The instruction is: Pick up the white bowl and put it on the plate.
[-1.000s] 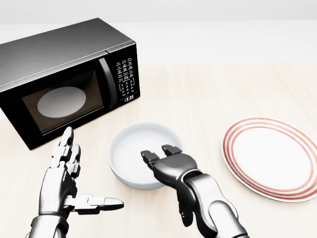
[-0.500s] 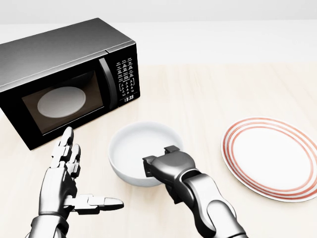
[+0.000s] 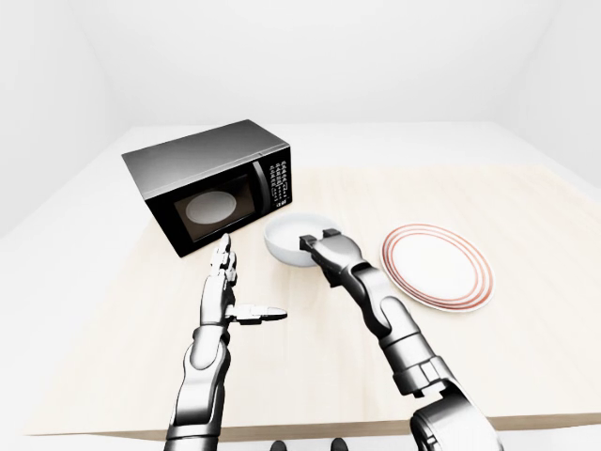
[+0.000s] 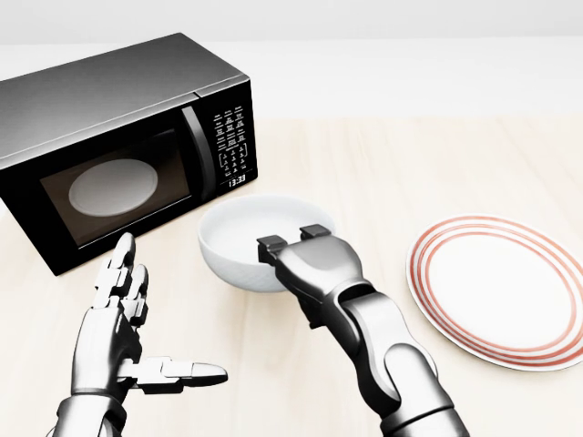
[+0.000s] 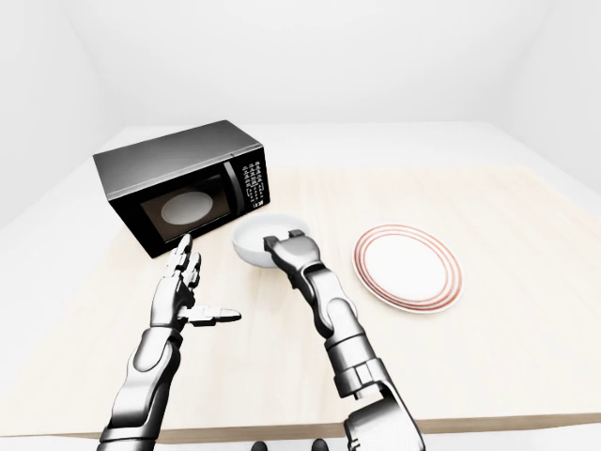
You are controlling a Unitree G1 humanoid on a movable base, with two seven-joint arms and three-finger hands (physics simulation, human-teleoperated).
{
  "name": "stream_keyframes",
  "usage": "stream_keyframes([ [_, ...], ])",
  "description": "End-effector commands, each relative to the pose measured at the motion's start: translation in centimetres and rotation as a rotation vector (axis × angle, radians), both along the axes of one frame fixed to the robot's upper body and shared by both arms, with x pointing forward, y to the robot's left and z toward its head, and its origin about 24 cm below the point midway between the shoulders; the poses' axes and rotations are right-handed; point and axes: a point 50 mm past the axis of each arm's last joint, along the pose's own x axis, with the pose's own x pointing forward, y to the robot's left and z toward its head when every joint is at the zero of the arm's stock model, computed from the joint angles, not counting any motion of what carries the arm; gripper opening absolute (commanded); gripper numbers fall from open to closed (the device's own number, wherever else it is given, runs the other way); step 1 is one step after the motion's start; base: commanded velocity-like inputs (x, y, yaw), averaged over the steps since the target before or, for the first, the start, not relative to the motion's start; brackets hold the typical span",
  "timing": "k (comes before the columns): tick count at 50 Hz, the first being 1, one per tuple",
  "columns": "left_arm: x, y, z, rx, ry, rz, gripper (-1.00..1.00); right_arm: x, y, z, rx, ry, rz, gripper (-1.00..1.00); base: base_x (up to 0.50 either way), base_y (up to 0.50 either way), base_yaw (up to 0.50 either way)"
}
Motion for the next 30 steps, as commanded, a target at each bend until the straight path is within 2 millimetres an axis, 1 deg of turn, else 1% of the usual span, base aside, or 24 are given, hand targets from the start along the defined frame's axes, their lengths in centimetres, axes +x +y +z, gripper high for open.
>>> stream_keyframes([
  [1, 0.0, 0.0, 0.0, 0.000, 0.000, 0.000, 1.00, 0.4, -0.1, 1.1, 0.017, -0.078, -0.012, -1.00, 0.00, 0.00, 0.00],
  [12, 0.0, 0.0, 0.0, 0.000, 0.000, 0.000, 1.00, 0.6, -0.2, 1.7, 0.023, -0.100, -0.016, -1.00, 0.00, 0.00, 0.00],
  [18, 0.0, 0.0, 0.0, 0.000, 0.000, 0.000, 1.00, 0.6, -0.2, 2.7, 0.037, -0.135, -0.015, -1.00, 0.00, 0.00, 0.00],
  [23, 0.0, 0.0, 0.0, 0.000, 0.000, 0.000, 1.00, 0.7, -0.4, 3.0, 0.016, -0.164, -0.019, -1.00, 0.00, 0.00, 0.00],
  [28, 0.0, 0.0, 0.0, 0.000, 0.000, 0.000, 1.00, 0.9, -0.6, 3.8, -0.056, -0.254, -0.027, -1.00, 0.00, 0.00, 0.00],
  [30, 0.0, 0.0, 0.0, 0.000, 0.000, 0.000, 1.00, 1.1, -0.8, 3.6, -0.046, -0.239, -0.036, -1.00, 0.00, 0.00, 0.00],
])
